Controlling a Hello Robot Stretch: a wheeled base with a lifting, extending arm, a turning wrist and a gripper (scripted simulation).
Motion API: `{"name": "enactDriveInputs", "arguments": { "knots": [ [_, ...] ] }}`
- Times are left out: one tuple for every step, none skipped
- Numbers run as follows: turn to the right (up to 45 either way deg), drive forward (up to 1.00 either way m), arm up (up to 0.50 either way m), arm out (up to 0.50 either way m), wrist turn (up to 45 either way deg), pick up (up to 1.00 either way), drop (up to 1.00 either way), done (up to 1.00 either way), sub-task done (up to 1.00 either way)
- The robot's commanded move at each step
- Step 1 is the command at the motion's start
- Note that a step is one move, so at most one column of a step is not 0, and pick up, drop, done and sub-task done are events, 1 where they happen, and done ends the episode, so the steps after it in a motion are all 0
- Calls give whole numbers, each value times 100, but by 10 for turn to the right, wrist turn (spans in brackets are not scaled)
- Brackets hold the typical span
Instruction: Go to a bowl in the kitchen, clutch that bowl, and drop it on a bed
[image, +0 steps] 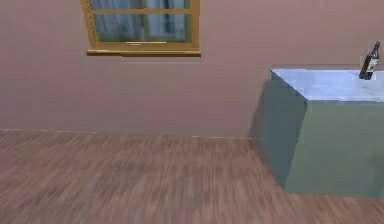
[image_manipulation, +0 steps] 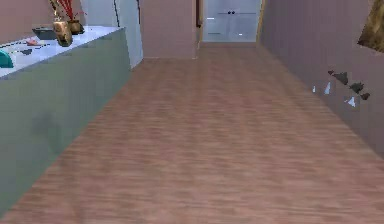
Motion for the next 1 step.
{"name": "enactDriveInputs", "arguments": {
  "knots": [
    [0, 50, 0, 0, 0, 0, 0, 0, 0]
  ]
}}
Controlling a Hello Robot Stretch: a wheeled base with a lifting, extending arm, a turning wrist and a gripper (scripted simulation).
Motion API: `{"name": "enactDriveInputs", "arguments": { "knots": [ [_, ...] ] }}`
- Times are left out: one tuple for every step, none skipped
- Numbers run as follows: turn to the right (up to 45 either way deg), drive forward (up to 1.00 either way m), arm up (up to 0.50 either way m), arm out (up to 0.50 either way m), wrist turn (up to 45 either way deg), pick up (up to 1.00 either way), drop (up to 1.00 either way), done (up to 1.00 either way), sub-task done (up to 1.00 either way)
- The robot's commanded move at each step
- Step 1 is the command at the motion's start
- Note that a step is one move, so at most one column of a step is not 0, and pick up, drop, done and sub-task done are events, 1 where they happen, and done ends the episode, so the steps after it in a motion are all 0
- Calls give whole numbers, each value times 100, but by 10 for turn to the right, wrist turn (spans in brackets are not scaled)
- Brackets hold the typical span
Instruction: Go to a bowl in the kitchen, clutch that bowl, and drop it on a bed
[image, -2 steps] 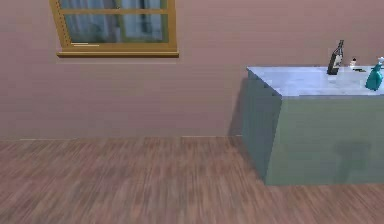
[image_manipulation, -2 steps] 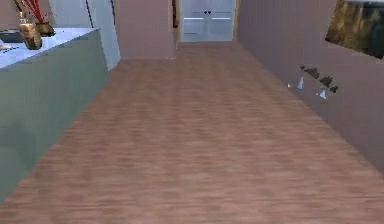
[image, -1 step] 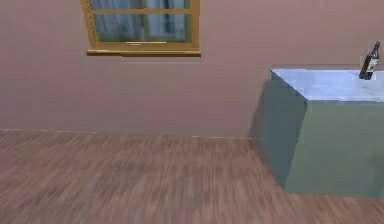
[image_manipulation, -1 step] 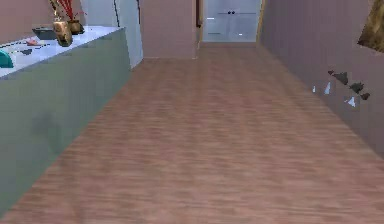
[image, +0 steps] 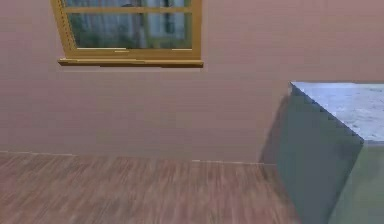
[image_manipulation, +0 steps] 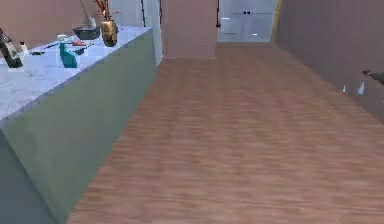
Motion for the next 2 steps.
{"name": "enactDriveInputs", "arguments": {
  "knots": [
    [-450, 0, 0, 0, 0, 0, 0, 0, 0],
    [-60, 0, 0, 0, 0, 0, 0, 0, 0]
  ]
}}
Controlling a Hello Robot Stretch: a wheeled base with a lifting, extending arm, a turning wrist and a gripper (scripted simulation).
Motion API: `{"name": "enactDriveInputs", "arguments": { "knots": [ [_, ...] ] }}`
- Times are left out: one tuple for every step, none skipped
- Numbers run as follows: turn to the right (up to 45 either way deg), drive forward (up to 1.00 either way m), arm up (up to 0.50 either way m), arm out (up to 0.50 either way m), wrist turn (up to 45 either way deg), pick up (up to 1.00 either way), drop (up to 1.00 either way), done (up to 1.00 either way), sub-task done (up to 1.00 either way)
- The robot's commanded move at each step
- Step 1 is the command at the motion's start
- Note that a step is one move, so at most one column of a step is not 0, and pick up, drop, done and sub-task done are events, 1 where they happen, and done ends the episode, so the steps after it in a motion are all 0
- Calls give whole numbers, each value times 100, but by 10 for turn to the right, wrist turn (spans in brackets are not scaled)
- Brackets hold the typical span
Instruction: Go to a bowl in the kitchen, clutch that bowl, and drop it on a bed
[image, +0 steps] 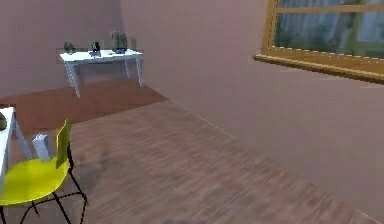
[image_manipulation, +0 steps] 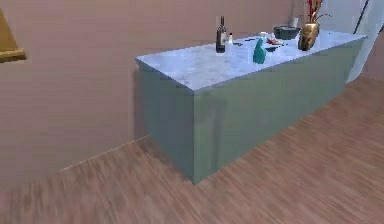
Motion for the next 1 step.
{"name": "enactDriveInputs", "arguments": {
  "knots": [
    [0, 60, 0, 0, 0, 0, 0, 0, 0]
  ]
}}
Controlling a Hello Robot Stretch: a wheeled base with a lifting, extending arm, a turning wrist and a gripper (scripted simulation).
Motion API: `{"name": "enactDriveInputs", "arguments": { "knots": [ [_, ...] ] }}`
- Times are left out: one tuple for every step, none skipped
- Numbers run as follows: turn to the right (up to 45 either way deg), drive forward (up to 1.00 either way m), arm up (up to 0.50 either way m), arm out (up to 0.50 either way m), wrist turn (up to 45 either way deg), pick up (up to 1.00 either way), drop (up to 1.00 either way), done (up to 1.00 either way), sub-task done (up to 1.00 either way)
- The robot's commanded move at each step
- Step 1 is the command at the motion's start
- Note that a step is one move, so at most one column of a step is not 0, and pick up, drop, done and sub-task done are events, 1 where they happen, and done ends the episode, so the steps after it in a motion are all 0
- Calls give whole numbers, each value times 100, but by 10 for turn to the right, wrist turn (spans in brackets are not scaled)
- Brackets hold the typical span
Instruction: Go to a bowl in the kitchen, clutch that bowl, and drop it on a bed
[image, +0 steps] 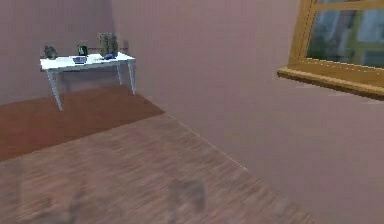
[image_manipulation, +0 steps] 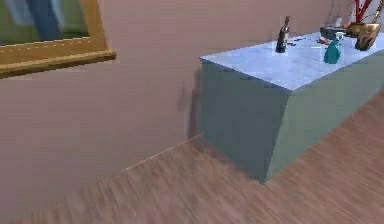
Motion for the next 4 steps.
{"name": "enactDriveInputs", "arguments": {
  "knots": [
    [-450, 0, 0, 0, 0, 0, 0, 0, 0],
    [-450, 0, 0, 0, 0, 0, 0, 0, 0],
    [-450, 0, 0, 0, 0, 0, 0, 0, 0],
    [-210, 0, 0, 0, 0, 0, 0, 0, 0]
  ]
}}
